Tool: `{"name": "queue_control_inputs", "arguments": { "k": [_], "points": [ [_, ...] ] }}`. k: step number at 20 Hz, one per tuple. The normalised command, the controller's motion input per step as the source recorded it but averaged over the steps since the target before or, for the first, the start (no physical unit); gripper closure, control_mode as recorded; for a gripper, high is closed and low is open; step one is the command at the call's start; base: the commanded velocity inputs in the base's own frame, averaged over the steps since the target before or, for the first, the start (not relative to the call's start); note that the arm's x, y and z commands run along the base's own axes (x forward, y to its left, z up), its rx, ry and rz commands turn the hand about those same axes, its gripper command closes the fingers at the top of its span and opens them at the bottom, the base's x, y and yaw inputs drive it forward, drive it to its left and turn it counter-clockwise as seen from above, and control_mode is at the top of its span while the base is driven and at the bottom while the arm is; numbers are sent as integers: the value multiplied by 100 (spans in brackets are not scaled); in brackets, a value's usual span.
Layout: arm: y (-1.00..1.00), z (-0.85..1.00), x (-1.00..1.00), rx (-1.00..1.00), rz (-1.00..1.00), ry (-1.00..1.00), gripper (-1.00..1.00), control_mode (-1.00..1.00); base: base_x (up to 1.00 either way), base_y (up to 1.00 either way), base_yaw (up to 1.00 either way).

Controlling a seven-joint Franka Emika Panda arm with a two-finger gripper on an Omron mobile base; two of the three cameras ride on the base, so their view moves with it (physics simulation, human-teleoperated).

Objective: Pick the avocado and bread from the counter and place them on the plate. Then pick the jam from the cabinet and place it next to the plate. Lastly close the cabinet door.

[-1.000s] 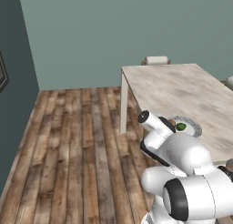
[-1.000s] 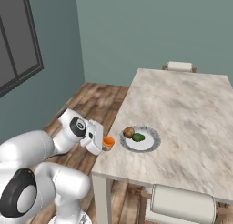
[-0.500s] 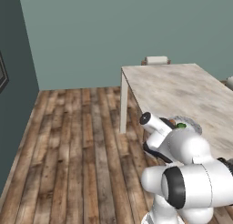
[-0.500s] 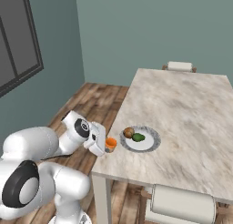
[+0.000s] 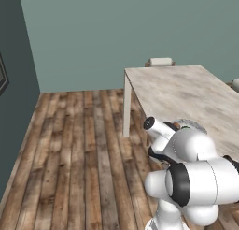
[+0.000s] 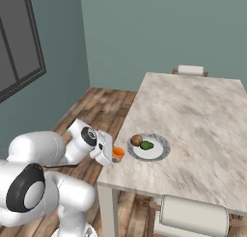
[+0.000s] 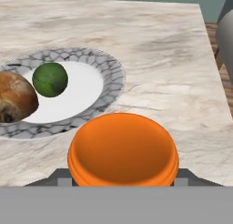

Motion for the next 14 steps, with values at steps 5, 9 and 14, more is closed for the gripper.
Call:
{"name": "queue_control_inputs", "arguments": {
  "k": [5, 9, 14],
  "points": [
    [0, -13, 0, 0, 2, 0, 100, -100, 0, 0, 0],
    [0, -10, 0, 0, 1, 0, 100, -100, 0, 0, 0],
    [0, -7, 0, 0, 1, 0, 100, -100, 0, 0, 0]
  ]
}}
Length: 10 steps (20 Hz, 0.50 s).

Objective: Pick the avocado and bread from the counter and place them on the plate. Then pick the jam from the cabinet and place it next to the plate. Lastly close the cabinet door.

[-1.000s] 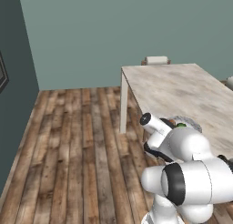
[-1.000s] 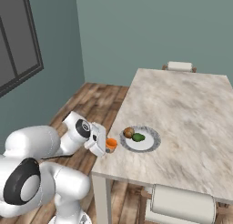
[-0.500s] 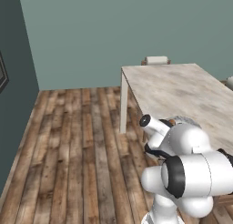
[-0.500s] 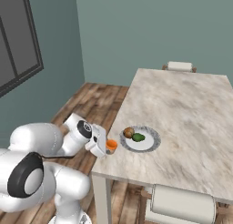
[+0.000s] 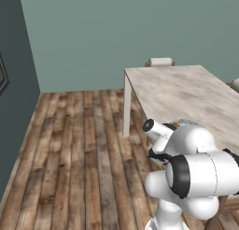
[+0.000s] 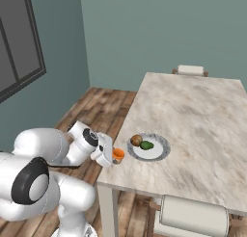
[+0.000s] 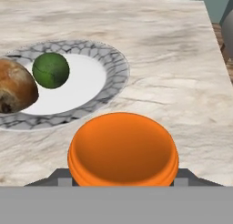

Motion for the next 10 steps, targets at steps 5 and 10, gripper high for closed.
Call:
{"name": "queue_control_inputs", "arguments": {
  "k": [5, 10],
  "points": [
    [0, -4, 0, 0, 0, -1, 100, -100, 0, 0, 0],
    [0, -2, 0, 0, 0, -2, 100, -100, 0, 0, 0]
  ]
}}
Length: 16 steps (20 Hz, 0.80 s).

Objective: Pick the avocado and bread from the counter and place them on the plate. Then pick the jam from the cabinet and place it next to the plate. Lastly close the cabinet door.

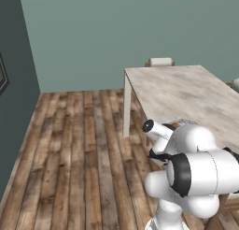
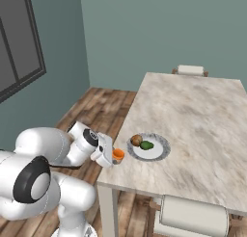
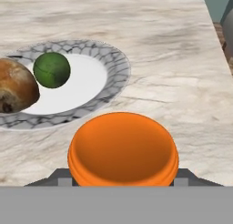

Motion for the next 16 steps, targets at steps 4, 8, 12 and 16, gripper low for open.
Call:
{"name": "queue_control_inputs", "arguments": {
  "k": [4, 8, 12, 16],
  "points": [
    [0, -6, 0, 0, 0, -2, 100, -100, 0, 0, 0],
    [0, -13, 1, 0, 0, 0, 100, -100, 0, 0, 0],
    [0, -19, 1, 0, 0, 0, 100, -100, 0, 0, 0],
    [0, -18, 1, 0, 0, 0, 100, -100, 0, 0, 0]
  ]
}}
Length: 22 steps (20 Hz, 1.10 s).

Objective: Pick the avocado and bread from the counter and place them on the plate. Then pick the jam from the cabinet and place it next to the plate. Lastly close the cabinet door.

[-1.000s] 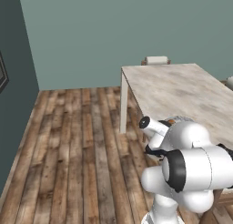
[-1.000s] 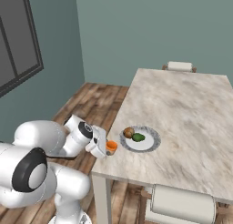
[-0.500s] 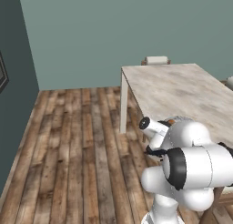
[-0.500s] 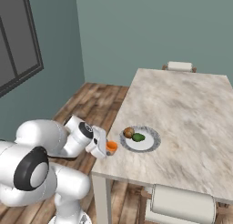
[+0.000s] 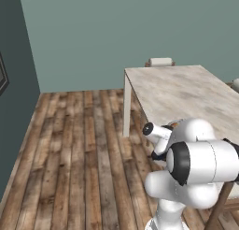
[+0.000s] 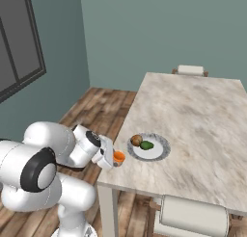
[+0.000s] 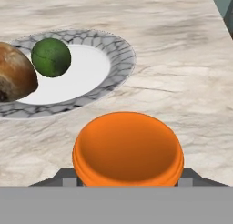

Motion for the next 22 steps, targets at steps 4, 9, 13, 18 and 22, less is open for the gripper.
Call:
{"name": "queue_control_inputs", "arguments": {
  "k": [4, 9, 13, 18, 22],
  "points": [
    [0, -16, 1, 0, 0, 0, 100, -100, 0, 0, 0],
    [0, -15, 0, 0, 0, 0, 100, -100, 0, 0, 0],
    [0, -14, 6, 0, 0, 0, -100, -100, 0, 0, 0],
    [0, -8, 3, 0, 0, 0, -100, -100, 0, 0, 0],
    [0, -2, 0, 0, 0, -2, -100, -100, 0, 0, 0]
  ]
}}
